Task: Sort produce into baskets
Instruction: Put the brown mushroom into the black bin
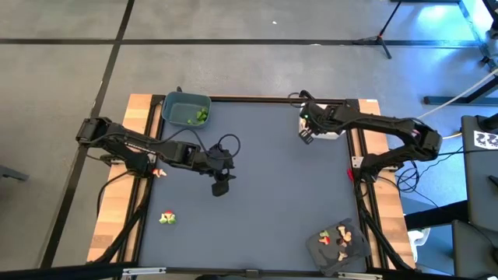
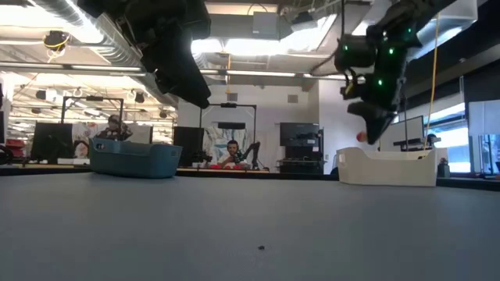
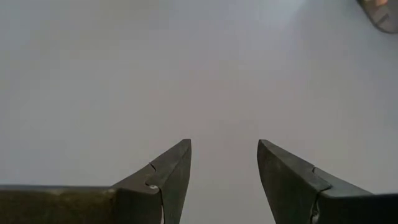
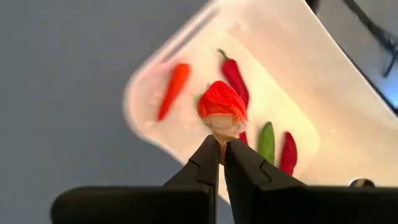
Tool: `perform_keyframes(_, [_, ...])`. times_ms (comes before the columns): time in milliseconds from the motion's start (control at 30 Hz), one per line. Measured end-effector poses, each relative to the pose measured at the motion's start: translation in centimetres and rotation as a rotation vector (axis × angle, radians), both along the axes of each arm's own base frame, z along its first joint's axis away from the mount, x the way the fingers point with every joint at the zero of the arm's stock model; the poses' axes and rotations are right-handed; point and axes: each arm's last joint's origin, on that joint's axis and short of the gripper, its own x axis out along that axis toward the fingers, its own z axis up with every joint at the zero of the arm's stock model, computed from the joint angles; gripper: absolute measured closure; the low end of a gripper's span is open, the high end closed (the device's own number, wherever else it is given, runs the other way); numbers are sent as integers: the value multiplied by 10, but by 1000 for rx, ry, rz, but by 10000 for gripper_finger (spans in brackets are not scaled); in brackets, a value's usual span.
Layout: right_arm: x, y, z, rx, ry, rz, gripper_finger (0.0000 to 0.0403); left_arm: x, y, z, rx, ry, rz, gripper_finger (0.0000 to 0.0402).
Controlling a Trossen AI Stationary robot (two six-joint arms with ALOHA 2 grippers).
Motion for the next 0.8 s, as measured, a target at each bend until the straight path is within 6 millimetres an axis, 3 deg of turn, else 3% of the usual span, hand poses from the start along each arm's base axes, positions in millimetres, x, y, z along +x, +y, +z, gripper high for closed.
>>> perform_keyframes(500, [-13, -13, -17, 2, -31, -120, 380, 2, 0, -4, 2, 15, 0, 222])
perform_keyframes(800, [-13, -13, -17, -14, -24, -126, 290, 2, 0, -4, 2, 15, 0, 222])
